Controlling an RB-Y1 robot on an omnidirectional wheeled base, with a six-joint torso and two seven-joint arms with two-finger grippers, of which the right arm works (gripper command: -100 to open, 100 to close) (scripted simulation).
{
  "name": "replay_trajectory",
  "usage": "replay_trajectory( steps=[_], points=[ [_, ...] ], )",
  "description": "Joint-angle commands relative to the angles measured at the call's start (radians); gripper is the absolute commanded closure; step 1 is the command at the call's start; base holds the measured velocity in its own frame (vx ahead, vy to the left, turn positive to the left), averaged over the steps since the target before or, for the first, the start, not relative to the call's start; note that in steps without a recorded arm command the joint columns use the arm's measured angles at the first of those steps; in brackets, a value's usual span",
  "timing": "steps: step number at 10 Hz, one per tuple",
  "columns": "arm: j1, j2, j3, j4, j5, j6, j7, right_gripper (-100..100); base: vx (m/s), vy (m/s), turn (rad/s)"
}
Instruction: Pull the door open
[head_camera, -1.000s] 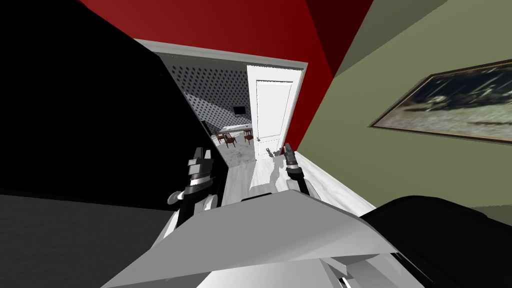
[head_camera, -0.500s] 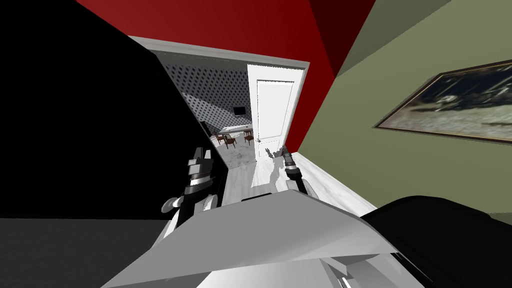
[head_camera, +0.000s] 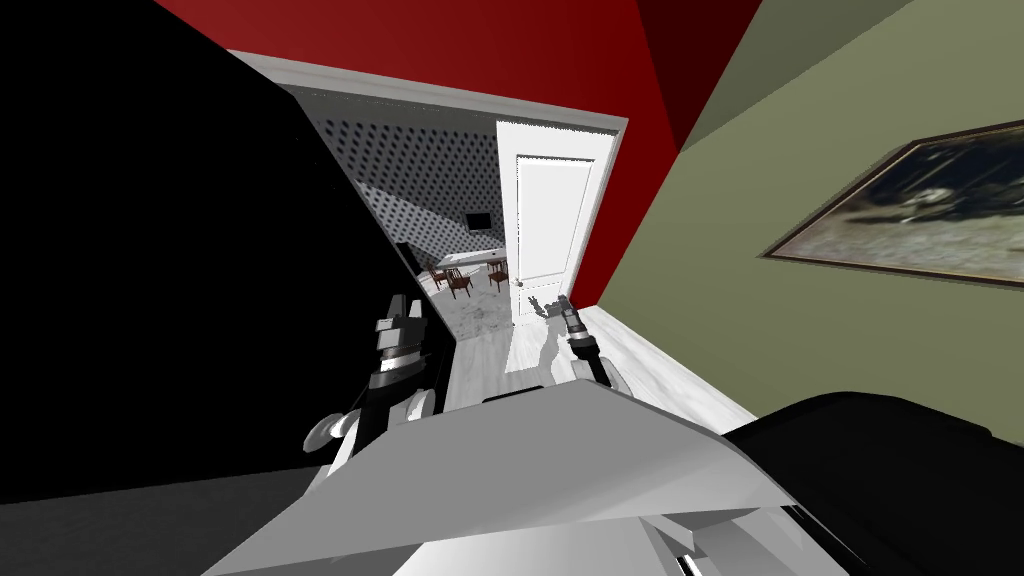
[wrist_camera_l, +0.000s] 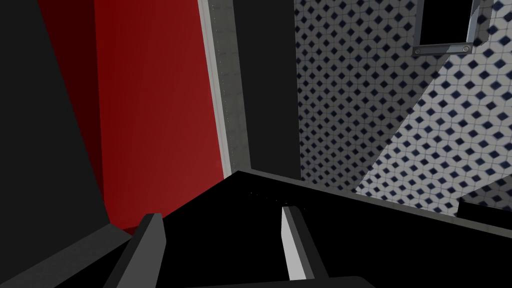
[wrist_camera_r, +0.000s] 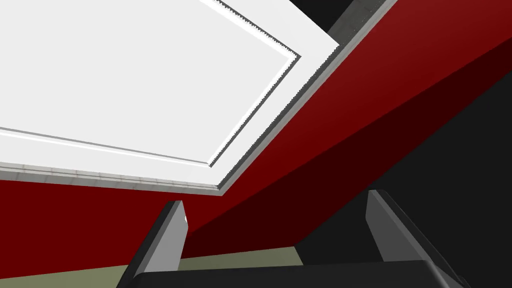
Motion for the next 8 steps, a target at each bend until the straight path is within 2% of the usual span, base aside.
replay_trajectory(
  steps=[1,8],
  points=[
    [-0.014,-0.005,-0.002,0.039,0.010,-0.006,0.032,-100,0.097,0.020,-0.007],
    [-0.078,-0.030,-0.020,0.217,0.050,-0.040,0.161,-100,0.096,0.022,-0.008]
  ],
)
